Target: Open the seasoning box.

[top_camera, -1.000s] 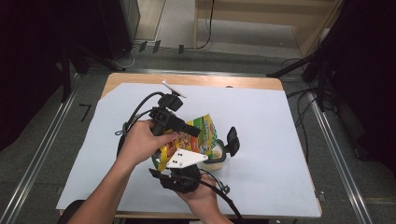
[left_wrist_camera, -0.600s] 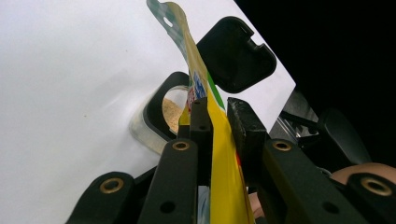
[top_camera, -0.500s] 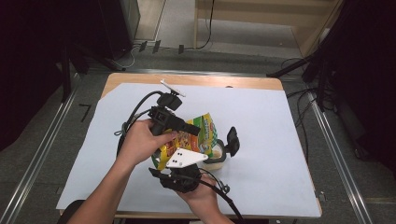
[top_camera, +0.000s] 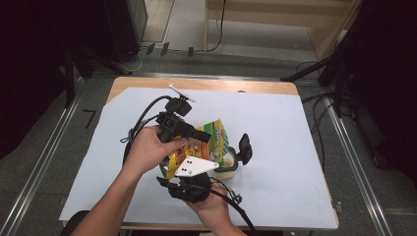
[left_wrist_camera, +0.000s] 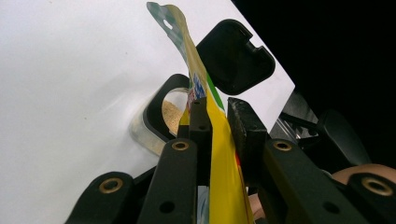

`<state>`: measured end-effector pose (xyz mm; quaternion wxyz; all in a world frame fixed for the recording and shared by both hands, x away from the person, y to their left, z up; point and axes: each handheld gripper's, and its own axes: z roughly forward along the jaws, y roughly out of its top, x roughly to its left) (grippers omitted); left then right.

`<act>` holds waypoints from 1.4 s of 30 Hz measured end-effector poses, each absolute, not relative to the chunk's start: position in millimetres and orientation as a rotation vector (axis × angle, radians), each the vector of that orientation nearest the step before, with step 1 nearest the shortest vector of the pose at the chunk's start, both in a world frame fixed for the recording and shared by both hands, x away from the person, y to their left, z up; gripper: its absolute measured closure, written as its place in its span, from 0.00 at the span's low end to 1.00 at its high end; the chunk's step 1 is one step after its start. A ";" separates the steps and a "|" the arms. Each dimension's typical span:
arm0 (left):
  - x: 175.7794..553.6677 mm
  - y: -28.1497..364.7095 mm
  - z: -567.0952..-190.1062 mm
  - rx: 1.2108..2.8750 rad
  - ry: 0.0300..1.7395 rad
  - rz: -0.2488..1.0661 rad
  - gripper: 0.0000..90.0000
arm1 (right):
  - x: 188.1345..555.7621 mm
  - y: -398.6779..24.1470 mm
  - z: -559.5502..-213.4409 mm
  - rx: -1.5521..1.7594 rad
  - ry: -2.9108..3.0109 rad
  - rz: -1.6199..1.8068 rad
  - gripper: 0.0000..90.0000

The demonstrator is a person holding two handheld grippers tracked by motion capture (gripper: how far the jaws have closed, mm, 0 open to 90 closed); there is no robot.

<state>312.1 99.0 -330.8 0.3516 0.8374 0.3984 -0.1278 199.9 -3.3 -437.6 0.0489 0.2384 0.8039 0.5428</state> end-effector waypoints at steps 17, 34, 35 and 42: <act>312.2 99.5 -330.1 2.160 1.029 -0.320 0.90 | 201.3 -3.5 -437.7 0.724 2.446 1.652 0.77; 311.4 100.5 -328.2 2.149 1.019 -0.300 0.90 | 201.8 -3.0 -436.5 0.725 2.444 1.653 0.77; 311.6 100.5 -328.4 2.148 1.022 -0.301 0.90 | 201.9 -2.9 -436.5 0.725 2.444 1.654 0.77; 312.1 100.4 -329.4 2.152 1.024 -0.300 0.90 | 202.0 -2.8 -436.9 0.726 2.448 1.653 0.77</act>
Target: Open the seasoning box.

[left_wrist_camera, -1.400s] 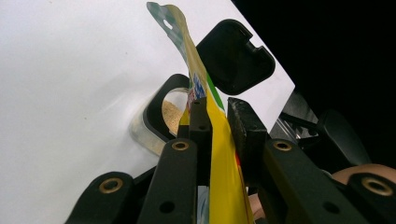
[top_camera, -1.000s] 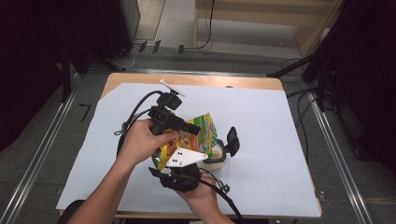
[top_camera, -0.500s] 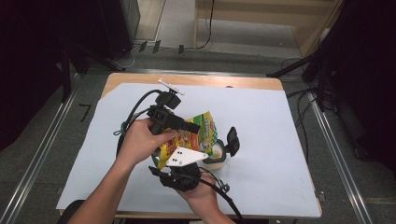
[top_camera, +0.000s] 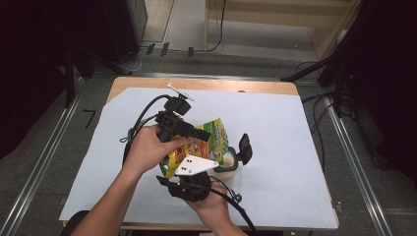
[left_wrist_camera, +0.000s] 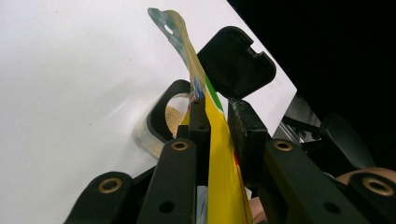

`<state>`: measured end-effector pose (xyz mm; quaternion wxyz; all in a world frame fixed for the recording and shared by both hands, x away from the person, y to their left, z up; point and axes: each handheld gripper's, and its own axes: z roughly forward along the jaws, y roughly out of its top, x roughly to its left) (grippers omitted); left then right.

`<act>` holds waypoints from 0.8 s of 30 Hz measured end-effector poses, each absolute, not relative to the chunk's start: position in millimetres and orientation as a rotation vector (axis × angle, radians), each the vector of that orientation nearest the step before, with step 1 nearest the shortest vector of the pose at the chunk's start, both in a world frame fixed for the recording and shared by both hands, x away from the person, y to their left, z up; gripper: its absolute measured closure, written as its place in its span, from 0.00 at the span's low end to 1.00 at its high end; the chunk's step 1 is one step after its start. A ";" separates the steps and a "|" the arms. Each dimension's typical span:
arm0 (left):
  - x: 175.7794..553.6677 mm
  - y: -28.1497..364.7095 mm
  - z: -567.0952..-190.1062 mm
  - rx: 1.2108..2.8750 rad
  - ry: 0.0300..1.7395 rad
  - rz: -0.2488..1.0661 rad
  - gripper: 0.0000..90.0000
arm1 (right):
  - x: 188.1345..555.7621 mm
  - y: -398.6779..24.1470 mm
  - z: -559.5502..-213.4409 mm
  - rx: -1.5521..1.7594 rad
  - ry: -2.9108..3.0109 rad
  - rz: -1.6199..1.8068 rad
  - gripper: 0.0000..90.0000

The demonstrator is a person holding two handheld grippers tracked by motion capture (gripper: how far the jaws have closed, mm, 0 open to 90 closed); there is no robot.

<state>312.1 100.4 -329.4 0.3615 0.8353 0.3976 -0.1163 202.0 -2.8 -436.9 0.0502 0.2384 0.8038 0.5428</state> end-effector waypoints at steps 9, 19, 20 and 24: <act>312.7 100.5 -329.9 2.153 1.029 -0.299 0.89 | 201.4 -2.5 -436.7 0.728 2.451 1.657 0.77; 312.4 100.2 -329.9 2.157 1.025 -0.292 0.89 | 201.4 -2.4 -436.7 0.731 2.450 1.659 0.77; 312.4 100.2 -329.9 2.158 1.025 -0.291 0.89 | 201.4 -2.5 -436.7 0.729 2.451 1.658 0.77; 312.8 100.3 -330.1 2.160 1.023 -0.295 0.89 | 201.4 -2.4 -436.8 0.731 2.454 1.659 0.77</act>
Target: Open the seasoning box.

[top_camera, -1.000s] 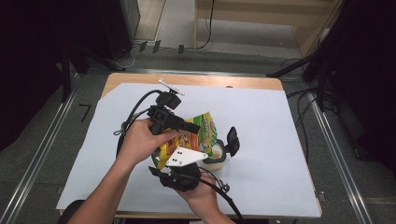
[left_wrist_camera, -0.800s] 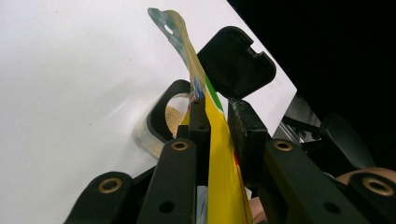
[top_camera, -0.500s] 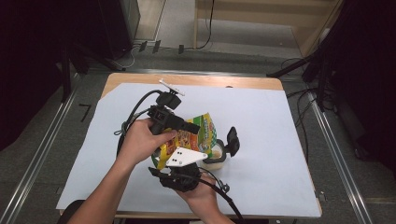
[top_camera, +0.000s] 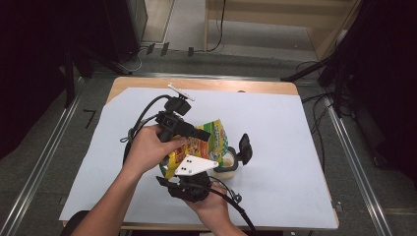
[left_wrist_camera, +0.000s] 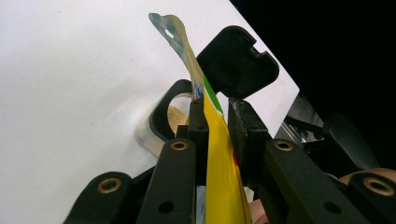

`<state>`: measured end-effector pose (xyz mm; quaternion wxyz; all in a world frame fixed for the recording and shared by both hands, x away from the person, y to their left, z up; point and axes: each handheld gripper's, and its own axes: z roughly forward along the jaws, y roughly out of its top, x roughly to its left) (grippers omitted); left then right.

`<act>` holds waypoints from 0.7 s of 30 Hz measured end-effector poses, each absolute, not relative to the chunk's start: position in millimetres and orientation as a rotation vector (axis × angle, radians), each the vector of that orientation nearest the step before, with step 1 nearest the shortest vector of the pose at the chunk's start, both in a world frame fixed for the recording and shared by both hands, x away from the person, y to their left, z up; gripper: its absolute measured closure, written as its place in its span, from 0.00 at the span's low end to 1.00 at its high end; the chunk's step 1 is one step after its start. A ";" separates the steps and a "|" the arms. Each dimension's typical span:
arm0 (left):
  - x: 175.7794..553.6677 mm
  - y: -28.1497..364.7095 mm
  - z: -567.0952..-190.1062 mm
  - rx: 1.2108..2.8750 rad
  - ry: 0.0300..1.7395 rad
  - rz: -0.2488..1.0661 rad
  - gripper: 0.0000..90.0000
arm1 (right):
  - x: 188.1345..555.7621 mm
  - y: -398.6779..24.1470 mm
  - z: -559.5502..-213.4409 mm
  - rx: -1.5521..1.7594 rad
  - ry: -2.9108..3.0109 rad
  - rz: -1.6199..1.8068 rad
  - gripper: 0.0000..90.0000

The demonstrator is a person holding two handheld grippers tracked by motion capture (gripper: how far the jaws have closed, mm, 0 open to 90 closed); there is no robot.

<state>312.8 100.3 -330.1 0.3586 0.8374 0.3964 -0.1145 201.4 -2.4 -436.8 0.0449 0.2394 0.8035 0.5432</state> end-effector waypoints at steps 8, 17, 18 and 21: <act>312.4 100.2 -329.9 2.158 1.025 -0.289 0.89 | 201.9 -2.5 -436.8 0.728 2.452 1.656 0.77; 312.7 100.1 -330.2 2.160 1.023 -0.289 0.89 | 201.9 -2.5 -436.9 0.729 2.451 1.657 0.77; 312.6 100.1 -330.2 2.160 1.023 -0.290 0.89 | 201.9 -2.6 -436.9 0.729 2.452 1.657 0.77; 312.8 100.2 -330.3 2.160 1.023 -0.292 0.89 | 201.9 -2.5 -437.0 0.730 2.452 1.657 0.77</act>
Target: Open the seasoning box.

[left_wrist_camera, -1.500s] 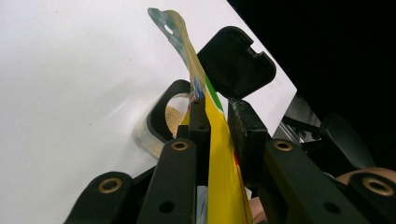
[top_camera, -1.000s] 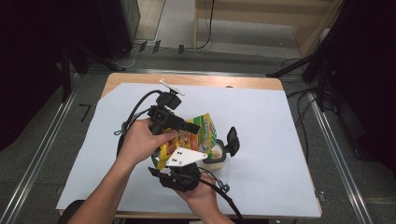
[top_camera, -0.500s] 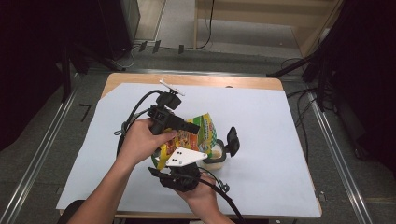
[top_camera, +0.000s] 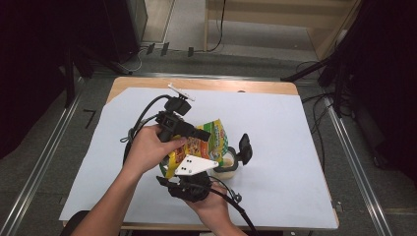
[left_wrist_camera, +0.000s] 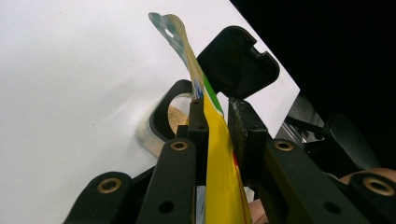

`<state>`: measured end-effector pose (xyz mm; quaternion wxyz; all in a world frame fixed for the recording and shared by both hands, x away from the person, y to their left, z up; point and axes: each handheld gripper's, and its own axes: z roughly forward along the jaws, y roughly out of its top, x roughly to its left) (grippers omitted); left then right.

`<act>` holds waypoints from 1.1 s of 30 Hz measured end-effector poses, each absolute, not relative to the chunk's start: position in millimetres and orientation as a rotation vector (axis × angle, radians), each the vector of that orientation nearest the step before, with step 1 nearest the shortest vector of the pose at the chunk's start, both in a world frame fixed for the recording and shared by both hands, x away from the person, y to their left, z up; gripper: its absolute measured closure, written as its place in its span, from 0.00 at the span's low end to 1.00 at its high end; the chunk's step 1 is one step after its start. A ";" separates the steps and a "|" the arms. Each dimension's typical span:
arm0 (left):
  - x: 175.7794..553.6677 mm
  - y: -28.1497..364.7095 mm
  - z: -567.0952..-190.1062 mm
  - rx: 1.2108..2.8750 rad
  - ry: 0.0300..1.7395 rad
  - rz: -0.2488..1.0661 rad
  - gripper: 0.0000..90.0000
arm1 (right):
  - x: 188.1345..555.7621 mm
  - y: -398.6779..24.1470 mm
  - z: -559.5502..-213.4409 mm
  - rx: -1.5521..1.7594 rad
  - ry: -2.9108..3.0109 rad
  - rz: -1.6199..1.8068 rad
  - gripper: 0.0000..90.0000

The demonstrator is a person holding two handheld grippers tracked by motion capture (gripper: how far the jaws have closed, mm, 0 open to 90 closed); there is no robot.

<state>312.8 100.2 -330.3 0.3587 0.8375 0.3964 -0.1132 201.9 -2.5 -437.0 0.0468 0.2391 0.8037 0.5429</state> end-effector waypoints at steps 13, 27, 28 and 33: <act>313.1 100.1 -330.6 2.158 1.024 -0.294 0.89 | 202.3 -2.6 -437.2 0.727 2.453 1.653 0.77; 313.4 100.2 -330.9 2.158 1.027 -0.297 0.89 | 201.8 -2.3 -437.2 0.734 2.457 1.655 0.77; 313.5 100.2 -331.0 2.159 1.026 -0.297 0.89 | 201.9 -2.3 -437.2 0.734 2.457 1.655 0.77; 313.5 100.2 -331.1 2.160 1.026 -0.297 0.89 | 201.8 -2.3 -437.3 0.734 2.457 1.655 0.77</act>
